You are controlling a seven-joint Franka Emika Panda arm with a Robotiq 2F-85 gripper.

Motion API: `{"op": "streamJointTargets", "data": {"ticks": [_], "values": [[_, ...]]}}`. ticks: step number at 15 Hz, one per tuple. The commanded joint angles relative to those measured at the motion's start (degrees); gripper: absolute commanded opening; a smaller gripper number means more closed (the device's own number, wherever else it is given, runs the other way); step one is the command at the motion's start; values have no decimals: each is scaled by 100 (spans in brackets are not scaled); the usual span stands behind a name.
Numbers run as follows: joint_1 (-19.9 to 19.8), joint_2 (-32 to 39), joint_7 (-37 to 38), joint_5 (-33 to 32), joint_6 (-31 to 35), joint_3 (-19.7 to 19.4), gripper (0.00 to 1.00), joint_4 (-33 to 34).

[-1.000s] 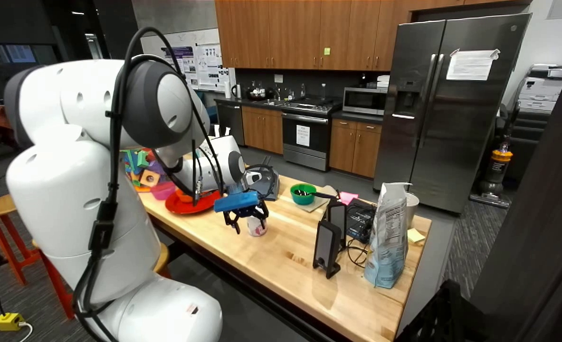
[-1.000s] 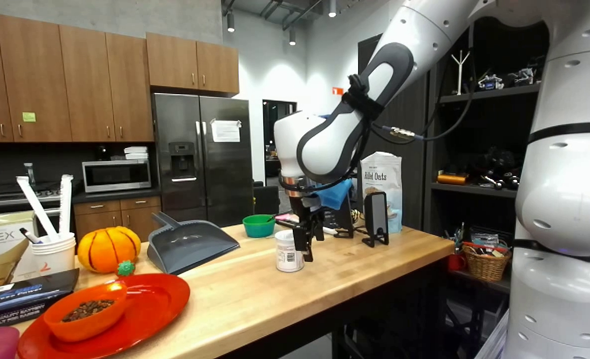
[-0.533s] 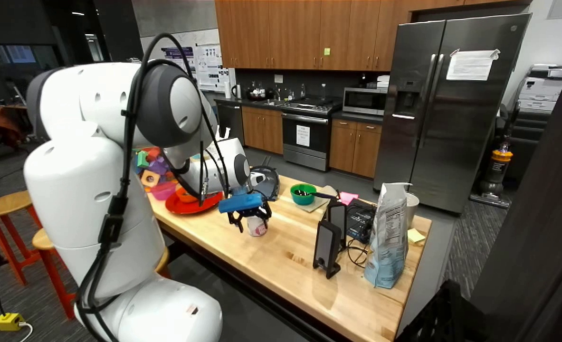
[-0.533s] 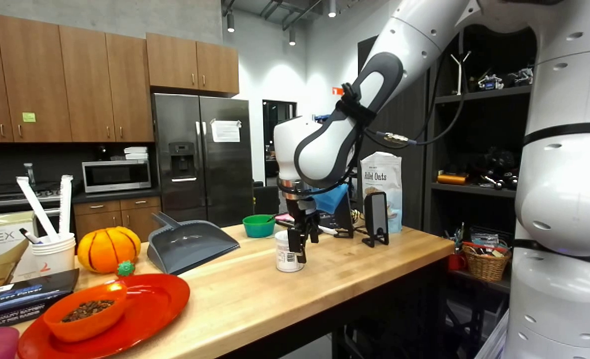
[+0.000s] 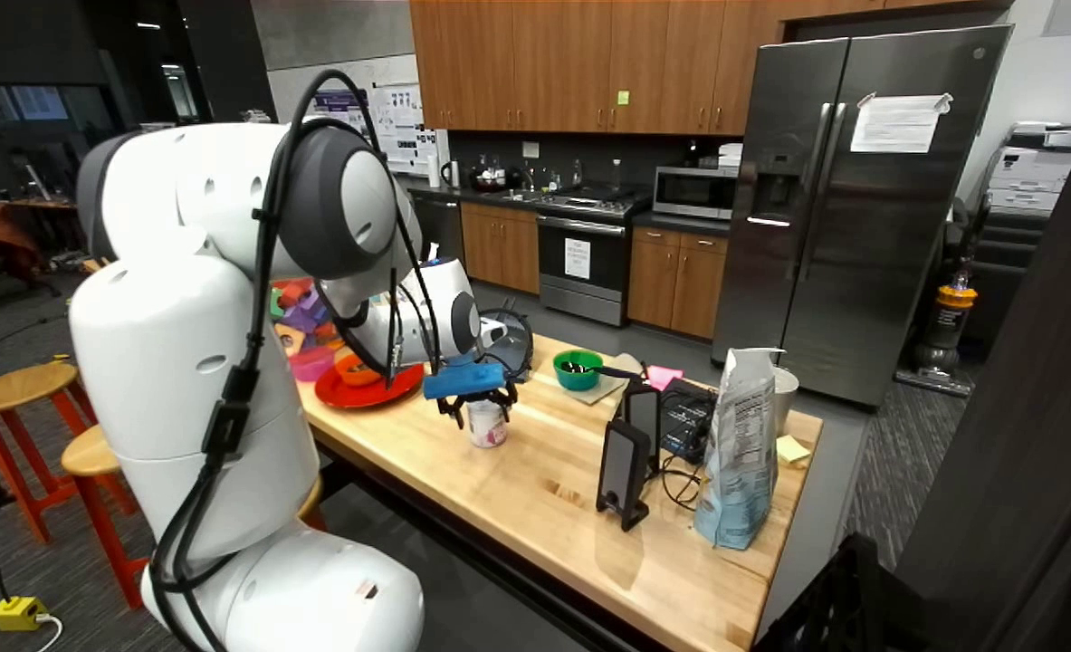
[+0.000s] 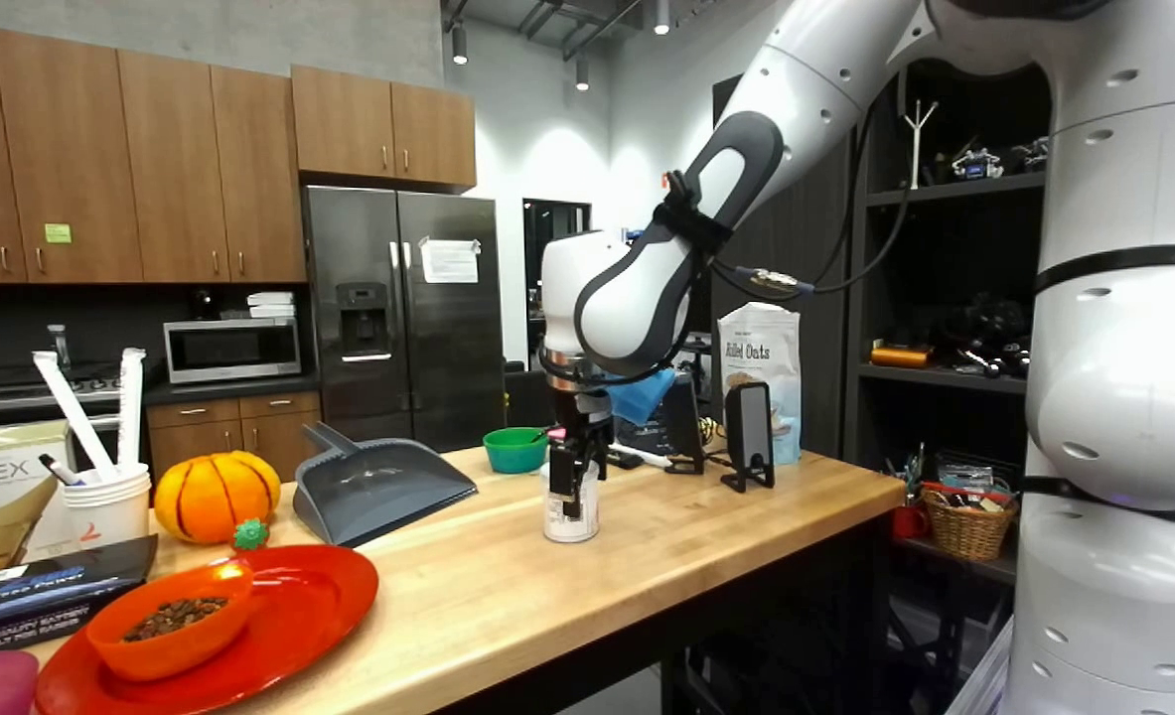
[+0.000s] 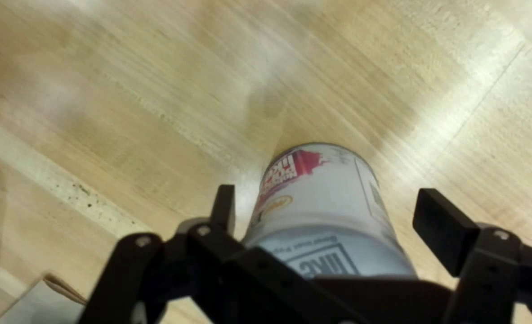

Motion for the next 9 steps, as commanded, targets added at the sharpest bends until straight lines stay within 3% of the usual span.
{"op": "streamJointTargets", "data": {"ticks": [1,7,9], "values": [[53,130,-250,121,139,32,100,242],[166,247,-453,330,339,143,100,450],[196,233,-232,-52,281,128,100,473]]}}
